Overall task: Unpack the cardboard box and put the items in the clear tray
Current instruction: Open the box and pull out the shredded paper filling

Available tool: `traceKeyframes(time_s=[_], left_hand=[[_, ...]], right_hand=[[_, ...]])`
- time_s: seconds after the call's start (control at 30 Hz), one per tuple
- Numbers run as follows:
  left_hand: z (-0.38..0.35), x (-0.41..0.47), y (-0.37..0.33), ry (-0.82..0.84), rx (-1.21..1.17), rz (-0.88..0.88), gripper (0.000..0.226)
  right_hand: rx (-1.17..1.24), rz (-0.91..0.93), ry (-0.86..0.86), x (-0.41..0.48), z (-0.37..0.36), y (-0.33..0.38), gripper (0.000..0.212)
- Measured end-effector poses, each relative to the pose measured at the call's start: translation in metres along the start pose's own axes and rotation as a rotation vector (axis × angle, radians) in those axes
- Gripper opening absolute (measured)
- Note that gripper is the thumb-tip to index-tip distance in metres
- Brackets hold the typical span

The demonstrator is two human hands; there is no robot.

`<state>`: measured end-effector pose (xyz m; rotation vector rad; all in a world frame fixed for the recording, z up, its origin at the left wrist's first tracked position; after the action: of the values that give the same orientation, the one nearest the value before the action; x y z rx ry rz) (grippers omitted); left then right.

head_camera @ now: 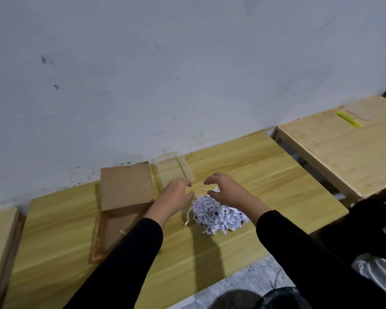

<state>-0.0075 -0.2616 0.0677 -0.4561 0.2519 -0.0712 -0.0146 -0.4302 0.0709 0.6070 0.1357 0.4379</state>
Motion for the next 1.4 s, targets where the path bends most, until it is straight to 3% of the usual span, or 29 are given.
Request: traceKeyframes(time_s=[0.27,0.43,0.6,0.8,1.17,1.4], left_hand=[[0.034,-0.05,0.144,-0.293,-0.217,0.385,0.034],[0.028,-0.079,0.204,-0.389,-0.292,0.548,0.042],[0.007,-0.08,0.227,-0.281,-0.501,0.561,0.045],[-0.013,-0.076,0.235,-0.309,-0.821,0.508,0.04],[-0.023,-0.087,0.255,-0.386,-0.74,0.511,0.042],[-0.019,-0.092,0.256,-0.417,-0.737,0.541,0.04]], right_hand=[[0.153,0.16,0.08,0.046,-0.102,0.096,0.03],[0.207,0.081,0.078,0.052,-0.168,0.13,0.035],[0.138,-0.113,0.062,0.063,-0.197,0.129,0.038],[0.082,-0.195,0.18,0.074,-0.226,0.13,0.047],[0.082,0.121,0.303,0.1,-0.25,0.17,0.025],[0.029,0.172,0.423,0.105,-0.254,0.177,0.025]])
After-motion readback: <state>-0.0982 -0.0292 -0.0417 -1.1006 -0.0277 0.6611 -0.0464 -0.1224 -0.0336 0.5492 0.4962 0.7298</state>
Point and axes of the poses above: each hand's wrist, its own x-axis towards the middle knuckle, its own z-axis out of the back of the hand, y = z × x, the point moved 2 cm from there along x, towards the middle knuckle, and after that the axes turned 12 degrees about z, right-handed, at the moved point
